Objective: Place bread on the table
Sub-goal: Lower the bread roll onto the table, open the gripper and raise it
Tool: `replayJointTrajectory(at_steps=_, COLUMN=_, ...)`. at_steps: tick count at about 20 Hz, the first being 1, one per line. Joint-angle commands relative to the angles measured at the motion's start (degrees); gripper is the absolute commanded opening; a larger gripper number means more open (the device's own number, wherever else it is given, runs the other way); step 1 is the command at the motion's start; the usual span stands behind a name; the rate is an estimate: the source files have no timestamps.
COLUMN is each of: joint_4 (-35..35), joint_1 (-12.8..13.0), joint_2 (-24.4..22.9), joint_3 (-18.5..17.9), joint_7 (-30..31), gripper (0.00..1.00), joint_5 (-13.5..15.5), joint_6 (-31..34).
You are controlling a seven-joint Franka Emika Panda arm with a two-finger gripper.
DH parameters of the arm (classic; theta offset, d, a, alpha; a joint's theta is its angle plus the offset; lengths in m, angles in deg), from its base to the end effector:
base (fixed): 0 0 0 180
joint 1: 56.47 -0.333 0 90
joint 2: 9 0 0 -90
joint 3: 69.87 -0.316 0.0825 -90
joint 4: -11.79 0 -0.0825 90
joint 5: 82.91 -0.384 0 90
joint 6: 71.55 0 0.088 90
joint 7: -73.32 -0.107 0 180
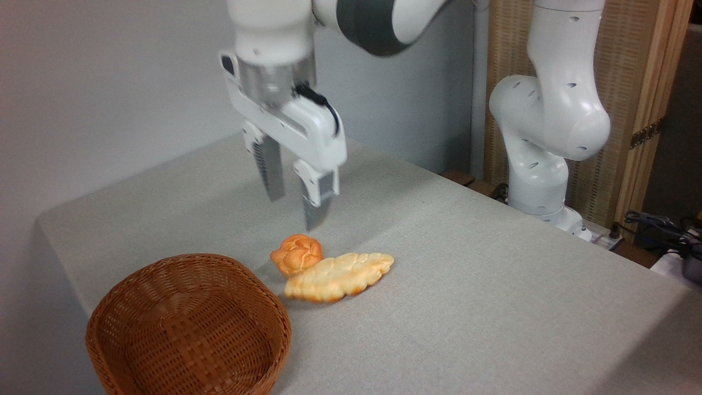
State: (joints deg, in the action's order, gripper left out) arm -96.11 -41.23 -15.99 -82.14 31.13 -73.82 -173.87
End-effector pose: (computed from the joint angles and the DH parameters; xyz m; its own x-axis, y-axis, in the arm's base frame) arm 0.5264 -0.0358 0.5601 0.7258 -0.6746 0.1348 -0.6878 -0.7157 0.1214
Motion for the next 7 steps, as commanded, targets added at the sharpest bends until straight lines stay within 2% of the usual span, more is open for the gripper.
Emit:
replayJointTrajectory(at_steps=1, joint_4=1.7, joint_1=0.3, joint_2=0.5, joint_3=0.9, joint_7=-0.2, gripper=1.0, joint_5=-4.8, joint_6=-2.7)
replayJointTrajectory(at_steps=7, joint_4=1.8, joint_1=0.2, joint_2=2.0, joint_3=1.5, joint_7=-0.3, gripper=1.0, joint_5=-5.7, joint_6=-3.1)
